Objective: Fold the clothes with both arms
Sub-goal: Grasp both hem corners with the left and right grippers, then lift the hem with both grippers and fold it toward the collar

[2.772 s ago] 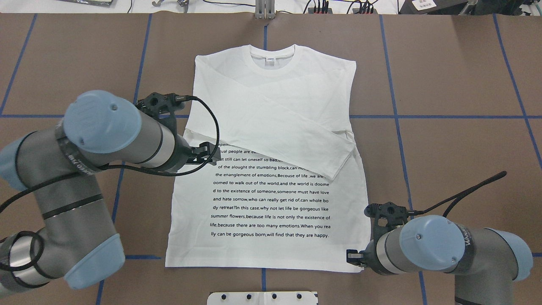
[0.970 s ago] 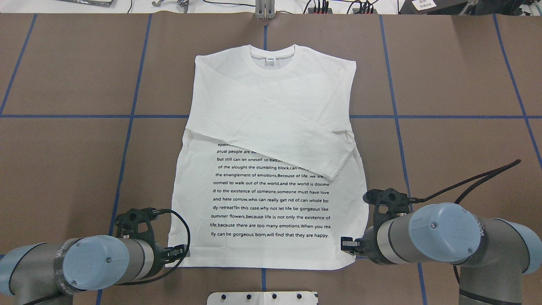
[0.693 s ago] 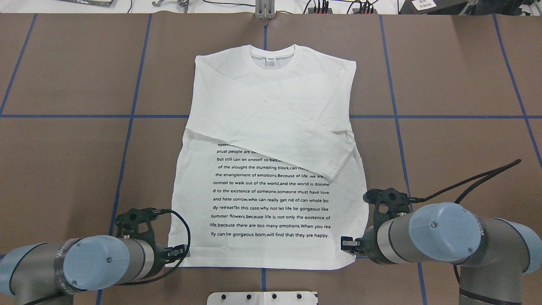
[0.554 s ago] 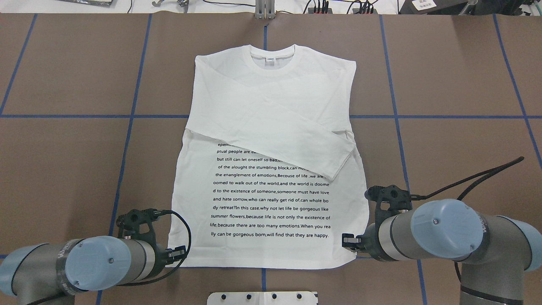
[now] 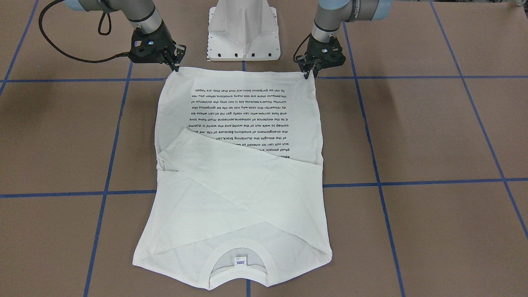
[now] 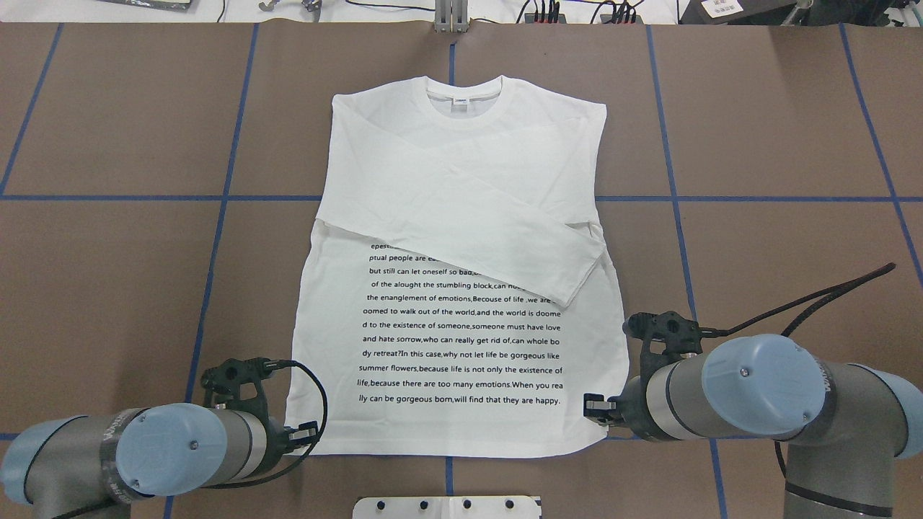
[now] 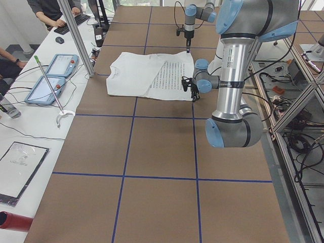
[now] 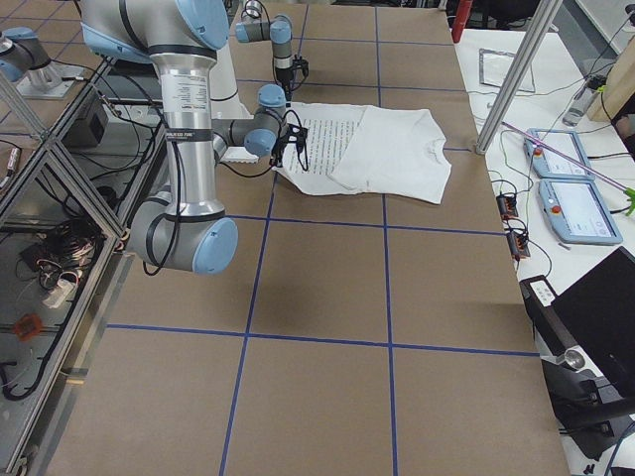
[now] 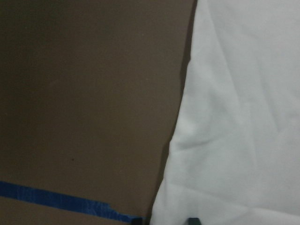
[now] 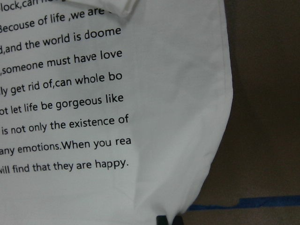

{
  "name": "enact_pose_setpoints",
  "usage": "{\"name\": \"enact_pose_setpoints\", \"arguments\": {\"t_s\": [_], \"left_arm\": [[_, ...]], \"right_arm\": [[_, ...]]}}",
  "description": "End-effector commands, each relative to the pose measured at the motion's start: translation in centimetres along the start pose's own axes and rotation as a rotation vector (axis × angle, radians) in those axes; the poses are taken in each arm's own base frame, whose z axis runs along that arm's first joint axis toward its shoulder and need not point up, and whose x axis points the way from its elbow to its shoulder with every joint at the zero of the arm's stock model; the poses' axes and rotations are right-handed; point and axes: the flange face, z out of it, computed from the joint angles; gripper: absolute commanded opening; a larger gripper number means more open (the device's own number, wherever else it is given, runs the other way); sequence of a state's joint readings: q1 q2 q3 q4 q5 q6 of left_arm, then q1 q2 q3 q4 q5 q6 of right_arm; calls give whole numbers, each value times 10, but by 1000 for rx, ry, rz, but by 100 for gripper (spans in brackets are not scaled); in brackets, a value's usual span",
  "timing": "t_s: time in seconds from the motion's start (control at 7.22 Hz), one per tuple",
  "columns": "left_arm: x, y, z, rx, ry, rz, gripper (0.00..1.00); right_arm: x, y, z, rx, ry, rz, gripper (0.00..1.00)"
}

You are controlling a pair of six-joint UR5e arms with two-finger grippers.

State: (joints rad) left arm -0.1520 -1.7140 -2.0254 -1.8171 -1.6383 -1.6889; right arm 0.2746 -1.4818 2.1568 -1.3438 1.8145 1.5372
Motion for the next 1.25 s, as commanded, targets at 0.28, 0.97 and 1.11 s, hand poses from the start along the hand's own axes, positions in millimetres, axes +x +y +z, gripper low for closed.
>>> {"name": "enact_pose_setpoints", "arguments": {"t_s": [0.28,0.97,1.11], "left_arm": [[16,5,-39,-37,54,4,0],[15,28,-173,-150,84,9,0],[10,47,-194,-208,72,28,0]], "right_arm": [[3,-11,-17,2,-21,17,0],[25,30,-104,-237,-109,-5,0],[28,41,-114,-331,-118,-10,0]]}}
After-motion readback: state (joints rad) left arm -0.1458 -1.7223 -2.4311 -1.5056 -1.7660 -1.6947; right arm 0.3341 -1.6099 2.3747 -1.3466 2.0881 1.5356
